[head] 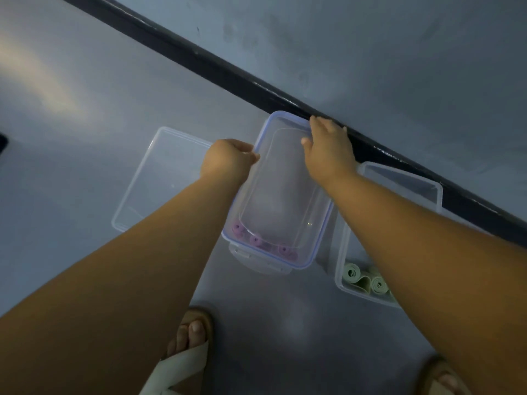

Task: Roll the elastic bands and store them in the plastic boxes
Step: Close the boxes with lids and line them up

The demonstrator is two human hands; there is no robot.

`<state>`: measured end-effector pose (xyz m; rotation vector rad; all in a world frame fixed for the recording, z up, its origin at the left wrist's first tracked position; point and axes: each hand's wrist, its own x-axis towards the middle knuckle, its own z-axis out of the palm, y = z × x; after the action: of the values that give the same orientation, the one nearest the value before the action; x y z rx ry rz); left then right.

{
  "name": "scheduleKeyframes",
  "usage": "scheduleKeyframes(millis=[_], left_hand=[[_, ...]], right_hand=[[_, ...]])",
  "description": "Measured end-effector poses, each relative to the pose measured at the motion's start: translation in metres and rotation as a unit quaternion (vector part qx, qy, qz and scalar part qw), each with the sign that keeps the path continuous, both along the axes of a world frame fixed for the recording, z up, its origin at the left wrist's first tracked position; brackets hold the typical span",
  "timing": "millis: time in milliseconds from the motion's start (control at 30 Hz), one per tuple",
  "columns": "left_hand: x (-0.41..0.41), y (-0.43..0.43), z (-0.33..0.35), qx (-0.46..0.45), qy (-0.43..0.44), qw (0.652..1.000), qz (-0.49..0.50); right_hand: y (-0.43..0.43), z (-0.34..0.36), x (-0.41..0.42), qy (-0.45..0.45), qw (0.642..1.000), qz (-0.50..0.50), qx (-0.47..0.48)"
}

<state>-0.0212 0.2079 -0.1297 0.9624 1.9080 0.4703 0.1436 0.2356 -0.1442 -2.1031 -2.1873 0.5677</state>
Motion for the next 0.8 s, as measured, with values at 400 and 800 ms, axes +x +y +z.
scheduleKeyframes(millis=[400, 800], left_hand=[[-0.015, -0.051, -0.009, 0.075, -0.025, 0.996, -0.04], [-0.015, -0.092, -0.018, 0.076, -0.047, 0.996, 0.003]], right_hand=[[-0.169, -0.03, -0.014, -0.046, 0.984, 0.161, 0.057], [-0.17, -0.042, -0.021, -0.133, 0.969, 0.156, 0.137]])
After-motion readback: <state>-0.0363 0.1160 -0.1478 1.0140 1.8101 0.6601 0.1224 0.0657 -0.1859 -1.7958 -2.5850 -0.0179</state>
